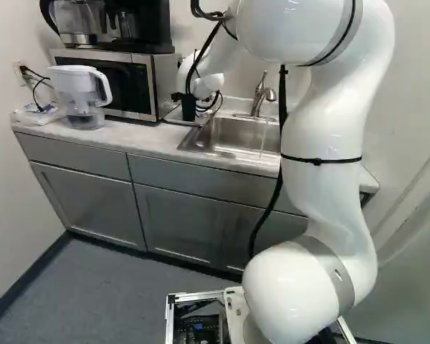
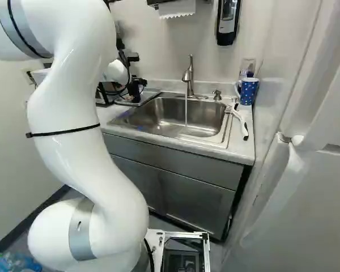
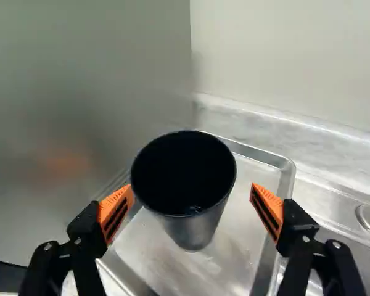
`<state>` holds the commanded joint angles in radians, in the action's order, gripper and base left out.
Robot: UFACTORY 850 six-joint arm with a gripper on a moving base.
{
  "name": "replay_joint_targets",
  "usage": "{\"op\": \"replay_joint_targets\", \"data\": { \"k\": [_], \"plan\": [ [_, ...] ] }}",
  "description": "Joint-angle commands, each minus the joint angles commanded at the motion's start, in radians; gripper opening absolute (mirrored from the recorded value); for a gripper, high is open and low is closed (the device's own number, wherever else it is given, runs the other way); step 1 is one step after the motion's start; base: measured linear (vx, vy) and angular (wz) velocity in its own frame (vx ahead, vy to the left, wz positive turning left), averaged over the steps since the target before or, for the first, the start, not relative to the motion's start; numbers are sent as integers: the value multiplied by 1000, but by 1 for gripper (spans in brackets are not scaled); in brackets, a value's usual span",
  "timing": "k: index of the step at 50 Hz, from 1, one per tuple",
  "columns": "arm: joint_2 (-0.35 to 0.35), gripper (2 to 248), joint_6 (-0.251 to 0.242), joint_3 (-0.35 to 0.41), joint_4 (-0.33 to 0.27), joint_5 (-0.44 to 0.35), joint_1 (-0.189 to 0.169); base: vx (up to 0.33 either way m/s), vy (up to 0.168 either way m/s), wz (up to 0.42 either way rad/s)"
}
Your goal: Rinse the cup and place it in the tray
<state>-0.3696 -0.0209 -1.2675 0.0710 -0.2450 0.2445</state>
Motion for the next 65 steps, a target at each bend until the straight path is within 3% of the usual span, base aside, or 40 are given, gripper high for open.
{"op": "replay_joint_targets", "data": {
  "k": [65],
  "plan": [
    [88, 247, 0, -36, 0, 0, -4, 0, 0, 0]
  ]
}}
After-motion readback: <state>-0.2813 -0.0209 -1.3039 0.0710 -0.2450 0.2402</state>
